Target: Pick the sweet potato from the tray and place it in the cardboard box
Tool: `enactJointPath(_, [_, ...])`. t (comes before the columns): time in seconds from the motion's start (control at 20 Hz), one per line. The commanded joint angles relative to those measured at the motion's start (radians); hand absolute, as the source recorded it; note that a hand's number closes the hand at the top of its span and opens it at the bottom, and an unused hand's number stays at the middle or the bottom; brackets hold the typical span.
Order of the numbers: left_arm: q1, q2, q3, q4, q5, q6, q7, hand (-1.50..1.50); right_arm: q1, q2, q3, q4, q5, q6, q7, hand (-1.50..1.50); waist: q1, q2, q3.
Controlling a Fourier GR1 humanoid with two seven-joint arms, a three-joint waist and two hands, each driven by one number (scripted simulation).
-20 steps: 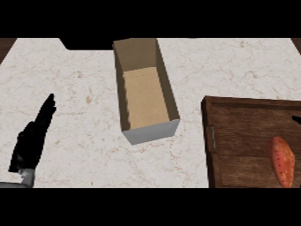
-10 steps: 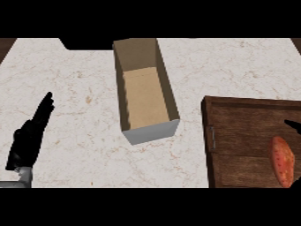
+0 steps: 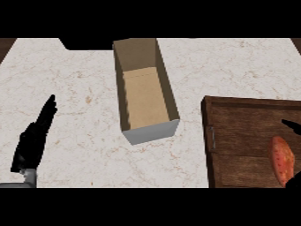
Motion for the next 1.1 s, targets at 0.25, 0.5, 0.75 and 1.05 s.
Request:
enactJointPath(0.25, [-0.068,-0.016,0.047,0.009,-0.022,-0.051,0.04,0.0,-0.075,0.096,0.03,0.077,0.125,0.025,-0.009,-1.5,0.002,0.001,0.0])
enactJointPath(0.5, [-0.02,-0.037,0.067,0.031,-0.058,-0.055,-0.029,0.0,-0.019,0.135,-0.001,0.115,0.169,0.027,-0.09,-1.5,0.001,0.0,0.0])
enactJointPath(0.75, [-0.018,-0.026,0.082,-0.036,-0.042,-0.082,0.045,0.0,0.063,0.117,0.021,0.028,0.284,-0.035,-0.193,1.5,0.0,0.0,0.0])
enactJointPath(1.05, [-0.02,-0.053,0.08,-0.012,-0.059,-0.071,0.025,0.0,0.101,0.061,-0.008,0.07,0.418,-0.174,-0.37,1.5,-0.003,0.0,0.0])
